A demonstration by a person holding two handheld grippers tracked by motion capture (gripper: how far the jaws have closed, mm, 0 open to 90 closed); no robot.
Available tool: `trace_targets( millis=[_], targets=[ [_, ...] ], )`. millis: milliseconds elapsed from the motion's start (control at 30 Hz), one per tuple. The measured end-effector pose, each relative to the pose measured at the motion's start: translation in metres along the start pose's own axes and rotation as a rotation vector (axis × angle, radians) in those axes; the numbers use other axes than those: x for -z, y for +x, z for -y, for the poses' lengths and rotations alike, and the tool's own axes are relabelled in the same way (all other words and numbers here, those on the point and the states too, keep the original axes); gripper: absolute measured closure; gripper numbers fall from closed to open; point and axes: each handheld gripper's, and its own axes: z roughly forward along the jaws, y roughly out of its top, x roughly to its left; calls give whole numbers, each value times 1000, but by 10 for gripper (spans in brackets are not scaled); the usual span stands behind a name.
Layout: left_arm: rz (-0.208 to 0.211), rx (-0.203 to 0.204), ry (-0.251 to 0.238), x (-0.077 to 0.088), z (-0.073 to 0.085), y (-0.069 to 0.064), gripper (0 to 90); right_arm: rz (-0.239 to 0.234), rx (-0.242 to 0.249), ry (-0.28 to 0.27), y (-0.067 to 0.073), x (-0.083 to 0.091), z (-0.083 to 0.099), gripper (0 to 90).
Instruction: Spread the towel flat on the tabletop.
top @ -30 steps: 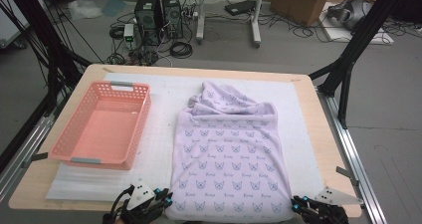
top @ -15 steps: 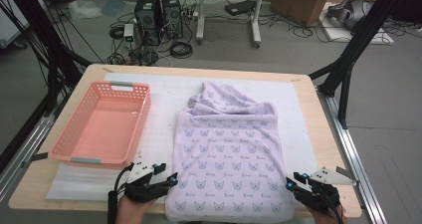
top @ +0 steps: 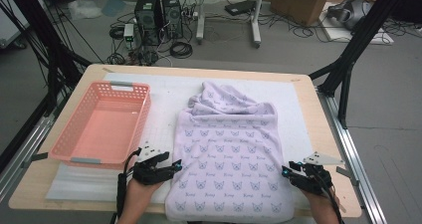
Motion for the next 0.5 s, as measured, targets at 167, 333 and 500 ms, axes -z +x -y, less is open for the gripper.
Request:
trace_targets(
  millis=[167,333,500],
  targets=[
    [-32,-54,26,-2,0,-8,734,-40,-20,5,-1,0,2,872],
    [-37,-59,28,3,4,-13,870,-30,-14,14,0,4,3,882],
    [-15,-55,31,16,11,-14,871,-56,-17,17,2,10,8,884]
  ],
)
